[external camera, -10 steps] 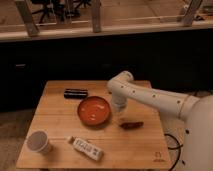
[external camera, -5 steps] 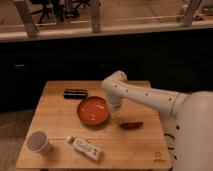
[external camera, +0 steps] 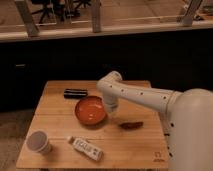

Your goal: Push the ceramic bowl across the table

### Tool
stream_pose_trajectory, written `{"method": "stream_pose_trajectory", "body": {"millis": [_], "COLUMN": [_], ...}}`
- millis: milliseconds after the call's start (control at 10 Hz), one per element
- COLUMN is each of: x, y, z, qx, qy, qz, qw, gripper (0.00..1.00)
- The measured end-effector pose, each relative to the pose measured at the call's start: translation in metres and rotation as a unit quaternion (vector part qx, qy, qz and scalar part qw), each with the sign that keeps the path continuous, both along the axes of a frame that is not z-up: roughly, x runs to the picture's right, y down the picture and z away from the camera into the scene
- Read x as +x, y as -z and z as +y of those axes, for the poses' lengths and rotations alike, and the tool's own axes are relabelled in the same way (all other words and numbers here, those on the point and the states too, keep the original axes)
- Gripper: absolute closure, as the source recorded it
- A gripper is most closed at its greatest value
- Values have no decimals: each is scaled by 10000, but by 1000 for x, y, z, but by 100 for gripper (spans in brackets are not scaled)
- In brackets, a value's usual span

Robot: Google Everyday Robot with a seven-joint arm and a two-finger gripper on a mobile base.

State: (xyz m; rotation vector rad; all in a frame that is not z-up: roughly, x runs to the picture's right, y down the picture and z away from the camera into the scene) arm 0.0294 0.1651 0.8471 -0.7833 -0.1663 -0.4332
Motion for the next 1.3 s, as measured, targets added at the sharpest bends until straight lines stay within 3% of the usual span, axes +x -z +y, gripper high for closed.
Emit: {"method": "stream_pose_trajectory", "body": {"millis": [1300], "x": [-24], "y": [6], "z": [10], "qx": [-65], "qy": [438], "qz": [-297], "qw": [9986], "gripper": [100]}}
